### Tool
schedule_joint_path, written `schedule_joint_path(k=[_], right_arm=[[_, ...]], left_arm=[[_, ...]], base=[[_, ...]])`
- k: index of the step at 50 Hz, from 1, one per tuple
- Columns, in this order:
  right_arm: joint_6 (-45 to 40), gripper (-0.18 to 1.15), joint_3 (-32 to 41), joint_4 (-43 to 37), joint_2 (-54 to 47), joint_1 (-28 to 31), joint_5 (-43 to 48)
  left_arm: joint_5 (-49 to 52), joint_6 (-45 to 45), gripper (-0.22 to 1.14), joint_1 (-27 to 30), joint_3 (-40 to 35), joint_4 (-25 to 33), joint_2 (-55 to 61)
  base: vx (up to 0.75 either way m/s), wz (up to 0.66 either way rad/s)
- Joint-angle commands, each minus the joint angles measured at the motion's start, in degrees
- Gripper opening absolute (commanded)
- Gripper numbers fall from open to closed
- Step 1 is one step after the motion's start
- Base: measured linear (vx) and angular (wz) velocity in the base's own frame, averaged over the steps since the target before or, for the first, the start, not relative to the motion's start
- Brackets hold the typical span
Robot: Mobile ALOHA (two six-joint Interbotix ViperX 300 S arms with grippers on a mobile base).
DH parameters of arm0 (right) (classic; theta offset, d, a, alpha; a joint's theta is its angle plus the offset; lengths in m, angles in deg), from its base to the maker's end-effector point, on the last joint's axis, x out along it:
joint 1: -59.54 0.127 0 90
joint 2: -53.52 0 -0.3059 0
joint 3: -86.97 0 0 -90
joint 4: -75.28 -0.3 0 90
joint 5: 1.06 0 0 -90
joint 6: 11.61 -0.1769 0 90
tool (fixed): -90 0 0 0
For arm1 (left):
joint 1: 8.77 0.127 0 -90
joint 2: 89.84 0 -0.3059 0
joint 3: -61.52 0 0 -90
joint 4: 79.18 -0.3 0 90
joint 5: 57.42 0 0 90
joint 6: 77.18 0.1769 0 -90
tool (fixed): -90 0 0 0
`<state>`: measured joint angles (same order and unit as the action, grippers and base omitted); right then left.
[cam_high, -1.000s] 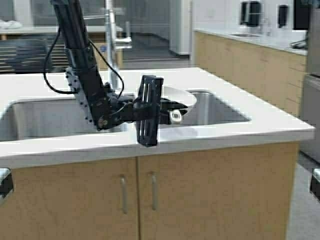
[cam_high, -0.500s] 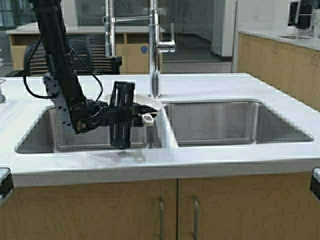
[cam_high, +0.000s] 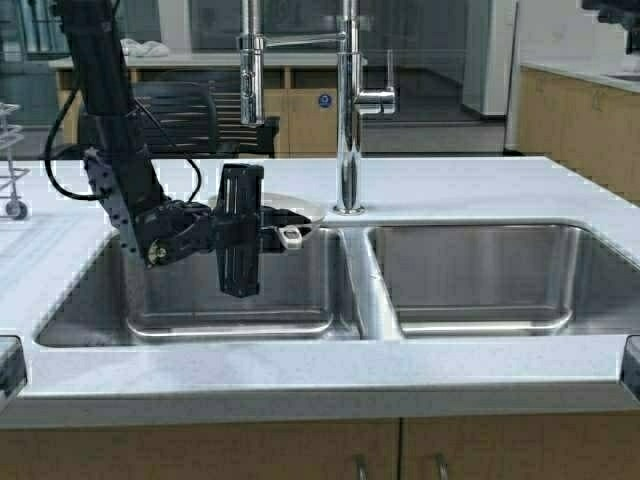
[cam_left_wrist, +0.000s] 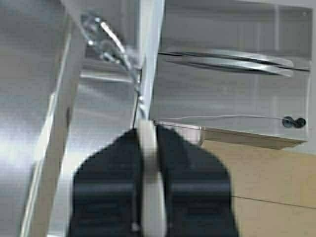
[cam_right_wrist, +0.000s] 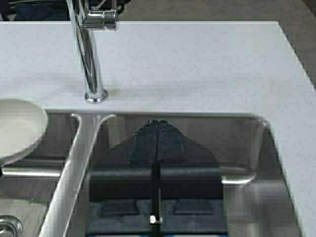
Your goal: Wash the pan
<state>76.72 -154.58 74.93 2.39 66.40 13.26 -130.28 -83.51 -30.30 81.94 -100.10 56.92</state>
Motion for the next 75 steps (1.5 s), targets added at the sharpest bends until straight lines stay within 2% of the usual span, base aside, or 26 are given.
schedule_joint_path(k=[1, 7, 32, 43, 49, 52, 55, 61, 66, 68, 75], right_arm=[[-0.1, 0.07, 0.7, -0.2, -0.3, 0.2, 0.7], [-0.1, 0.07, 0.7, -0.8, -0.3, 0.2, 0.6], [0.3, 0.07, 1.6, -1.0, -1.7, 0.2, 0.5], [0.2, 0.07, 4.3, -0.7, -7.7, 0.2, 0.7], [0.2, 0.09, 8.6, -0.7, -13.5, 0.2, 3.0], [0.1, 0.15, 12.0, -0.6, -17.5, 0.2, 3.9], [0.1, 0.28, 15.9, -0.6, -22.2, 0.2, 4.0], [0.1, 0.71, 25.3, 0.8, -32.6, 0.2, 3.0], [0.1, 1.04, 34.4, 1.8, -41.0, 0.2, -2.7], [0.1, 1.07, 37.8, 1.8, -43.9, 0.2, -5.2], [0.2, 1.03, 47.5, 1.9, -52.1, 0.2, -8.5]], left_arm=[[-1.1, 0.6, 0.02, 0.3, 3.0, -1.3, -5.4], [-1.3, 0.5, 0.02, -0.4, 5.3, -5.3, -7.7], [-7.5, 0.2, 0.03, -8.0, 15.7, -5.1, -12.6], [-12.0, 0.4, 0.03, -8.4, 19.7, -4.8, -12.7], [-13.1, 0.6, 0.03, -8.5, 20.5, -4.9, -11.9], [-13.7, 0.6, 0.02, -8.5, 20.9, -4.8, -11.5], [-14.2, 0.6, 0.03, -8.5, 20.8, -4.9, -11.0], [-15.0, 0.6, 0.03, -8.5, 20.8, -4.8, -10.2], [-15.1, 0.6, 0.03, -8.5, 21.0, -4.9, -9.9], [-15.2, 0.6, 0.03, -8.5, 21.0, -4.8, -9.9], [-15.5, 0.6, 0.03, -8.5, 21.1, -4.8, -10.0]], base=[[0.17, 0.16], [0.17, 0.18], [0.13, 0.14], [0.06, 0.02], [0.05, -0.02], [0.03, -0.02], [0.02, -0.04], [0.01, -0.01], [0.00, 0.00], [-0.01, 0.00], [0.00, 0.00]])
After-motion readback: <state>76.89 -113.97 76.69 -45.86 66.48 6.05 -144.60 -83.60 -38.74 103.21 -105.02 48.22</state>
